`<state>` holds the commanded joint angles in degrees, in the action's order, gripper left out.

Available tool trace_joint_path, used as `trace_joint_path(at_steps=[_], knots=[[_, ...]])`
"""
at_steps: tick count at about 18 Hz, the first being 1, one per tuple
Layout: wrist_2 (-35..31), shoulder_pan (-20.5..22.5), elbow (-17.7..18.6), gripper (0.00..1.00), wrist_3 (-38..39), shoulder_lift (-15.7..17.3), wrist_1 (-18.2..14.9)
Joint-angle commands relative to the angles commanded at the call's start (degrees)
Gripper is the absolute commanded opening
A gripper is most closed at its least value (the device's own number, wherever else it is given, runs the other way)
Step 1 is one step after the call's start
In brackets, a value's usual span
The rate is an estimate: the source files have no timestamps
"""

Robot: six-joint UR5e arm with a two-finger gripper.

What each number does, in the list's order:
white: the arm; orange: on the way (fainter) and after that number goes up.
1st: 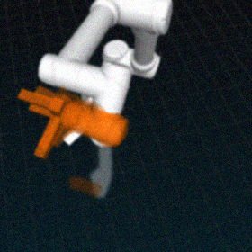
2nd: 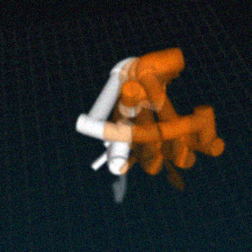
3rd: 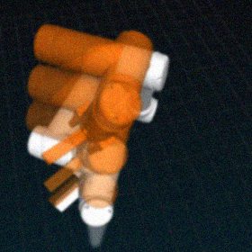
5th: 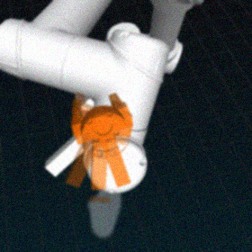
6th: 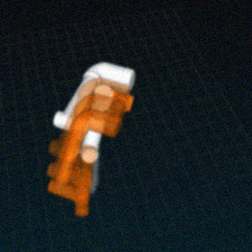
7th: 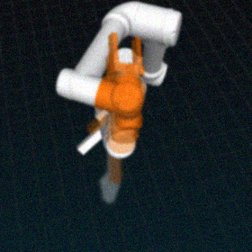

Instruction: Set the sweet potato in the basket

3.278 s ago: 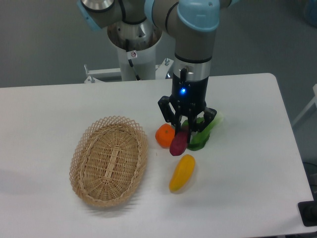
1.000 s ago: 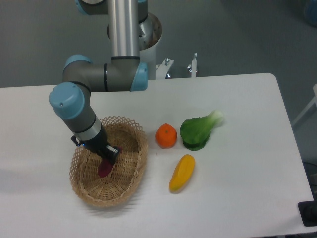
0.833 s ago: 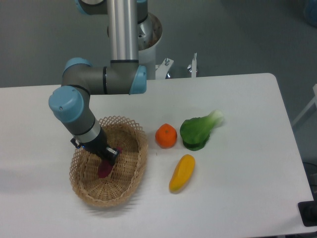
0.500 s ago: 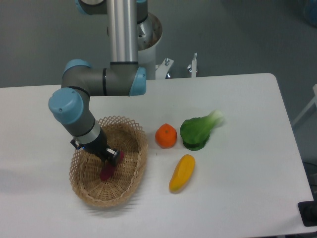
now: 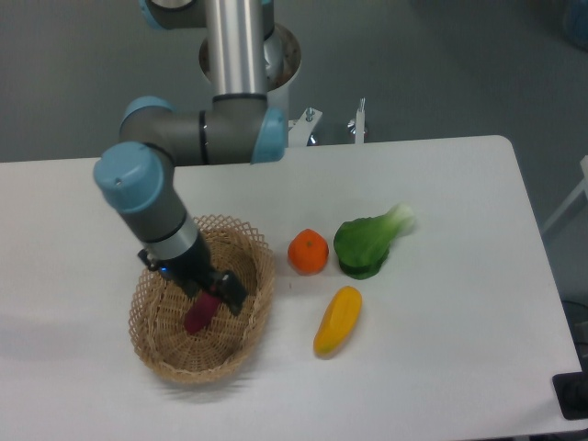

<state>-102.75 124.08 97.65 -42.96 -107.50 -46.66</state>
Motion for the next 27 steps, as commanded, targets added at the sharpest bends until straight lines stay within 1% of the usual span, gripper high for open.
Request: trace_joint_path(at_steps=[2, 6, 7, 8, 9, 10, 12, 14, 27], knots=[[1.6, 3.6, -1.1, 1.00, -3.6, 1.8, -4.0], [5.4, 9.5, -6.5, 1.00, -12.4, 4.0, -15.2], [6.2, 10.7, -7.5, 1.00, -14.7, 4.1, -17.5], [6.9, 11.7, -8.3, 1.00, -16.8, 4.7, -19.2], [7.6, 12.5, -8.6, 1.00, -18.6, 4.8, -20.3], [8.2, 13.3, -8.9, 1.00, -20.3, 5.3, -20.9], [9.8, 14.3, -8.9, 1.00, -21.3, 5.7, -22.1], [10.0, 14.8, -8.9, 1.00, -21.5, 6.2, -22.1], [9.9, 14.8, -9.0, 1.00, -21.4, 6.3, -22.1]])
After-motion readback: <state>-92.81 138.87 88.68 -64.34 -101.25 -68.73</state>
